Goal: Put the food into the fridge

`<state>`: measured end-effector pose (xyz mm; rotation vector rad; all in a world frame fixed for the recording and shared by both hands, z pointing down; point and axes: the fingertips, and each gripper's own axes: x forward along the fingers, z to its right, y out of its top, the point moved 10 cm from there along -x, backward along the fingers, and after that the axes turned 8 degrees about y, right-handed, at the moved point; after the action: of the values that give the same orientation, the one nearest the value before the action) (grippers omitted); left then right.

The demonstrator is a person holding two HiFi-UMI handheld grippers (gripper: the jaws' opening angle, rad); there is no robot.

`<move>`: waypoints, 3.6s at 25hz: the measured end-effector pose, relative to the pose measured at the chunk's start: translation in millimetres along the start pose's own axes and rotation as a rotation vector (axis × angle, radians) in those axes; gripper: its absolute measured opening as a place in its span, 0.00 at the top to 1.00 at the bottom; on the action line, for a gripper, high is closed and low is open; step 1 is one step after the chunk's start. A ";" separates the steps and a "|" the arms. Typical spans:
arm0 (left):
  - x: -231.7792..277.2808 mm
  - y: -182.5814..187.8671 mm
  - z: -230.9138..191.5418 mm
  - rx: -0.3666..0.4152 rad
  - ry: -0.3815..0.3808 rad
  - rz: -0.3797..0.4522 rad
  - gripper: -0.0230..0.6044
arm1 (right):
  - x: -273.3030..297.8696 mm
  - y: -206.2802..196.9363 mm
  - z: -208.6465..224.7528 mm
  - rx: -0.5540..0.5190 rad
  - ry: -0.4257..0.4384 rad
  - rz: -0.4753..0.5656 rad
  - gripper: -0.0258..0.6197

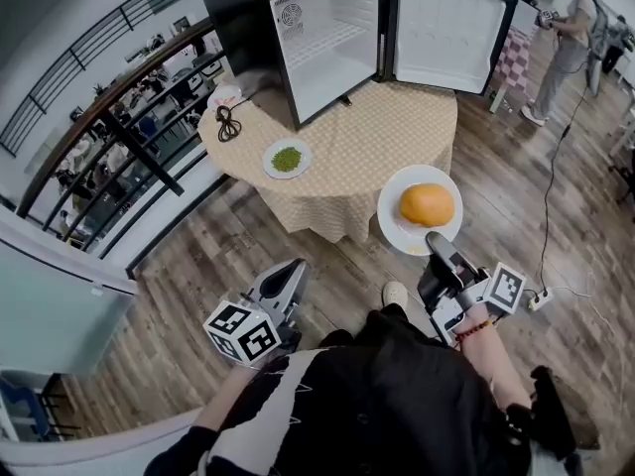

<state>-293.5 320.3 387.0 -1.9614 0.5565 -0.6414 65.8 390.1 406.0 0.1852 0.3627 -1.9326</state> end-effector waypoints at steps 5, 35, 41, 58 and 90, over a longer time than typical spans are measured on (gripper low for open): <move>25.9 10.5 -7.7 -0.032 -0.006 0.066 0.94 | 18.7 23.2 21.1 0.028 -0.006 -0.009 0.91; 286.6 90.6 -10.1 0.067 -0.021 0.169 0.94 | 211.7 276.6 104.3 0.029 0.081 -0.305 0.91; 292.5 91.3 -17.9 0.073 0.137 0.211 0.94 | 232.3 296.6 117.1 0.033 0.106 -0.325 0.91; 357.0 104.8 -51.5 -0.003 0.106 0.127 0.94 | 295.5 305.0 164.6 0.119 0.062 -0.344 0.91; 453.4 83.0 -167.6 -0.101 0.014 -0.032 0.94 | 464.5 315.8 317.3 0.181 -0.330 -0.238 0.91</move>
<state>-67.3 -106.6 471.7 -2.0654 0.5771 -0.6589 193.5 -232.8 514.9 -0.0638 -0.0109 -2.1876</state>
